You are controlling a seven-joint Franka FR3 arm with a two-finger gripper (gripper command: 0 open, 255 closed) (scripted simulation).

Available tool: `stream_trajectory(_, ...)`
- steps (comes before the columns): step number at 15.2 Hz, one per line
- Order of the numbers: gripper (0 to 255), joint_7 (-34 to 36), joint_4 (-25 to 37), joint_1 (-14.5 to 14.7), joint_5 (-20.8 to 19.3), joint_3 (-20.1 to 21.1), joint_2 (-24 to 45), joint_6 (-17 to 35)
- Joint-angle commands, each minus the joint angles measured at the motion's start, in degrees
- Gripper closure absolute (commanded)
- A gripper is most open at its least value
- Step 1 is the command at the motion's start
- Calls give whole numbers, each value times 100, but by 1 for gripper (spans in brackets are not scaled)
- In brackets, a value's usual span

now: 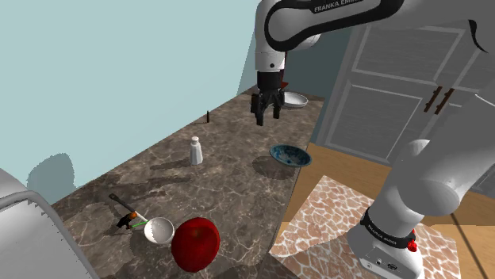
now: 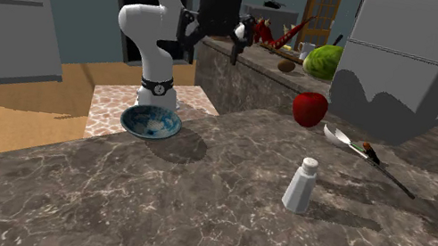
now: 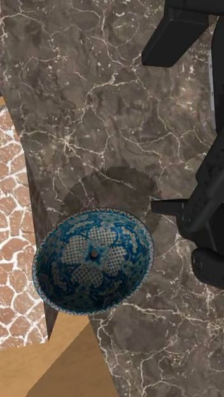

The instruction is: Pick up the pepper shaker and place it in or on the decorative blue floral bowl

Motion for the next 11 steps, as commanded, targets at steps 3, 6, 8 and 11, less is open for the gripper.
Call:
stream_trajectory(3,0,211,705,90,61,126,875,165)
stream_trajectory(6,0,371,1308,162,76,206,1530,215)
stream_trajectory(8,0,476,1753,214,75,251,1975,213)
stream_trajectory(11,0,630,2495,298,58,305,2661,155)
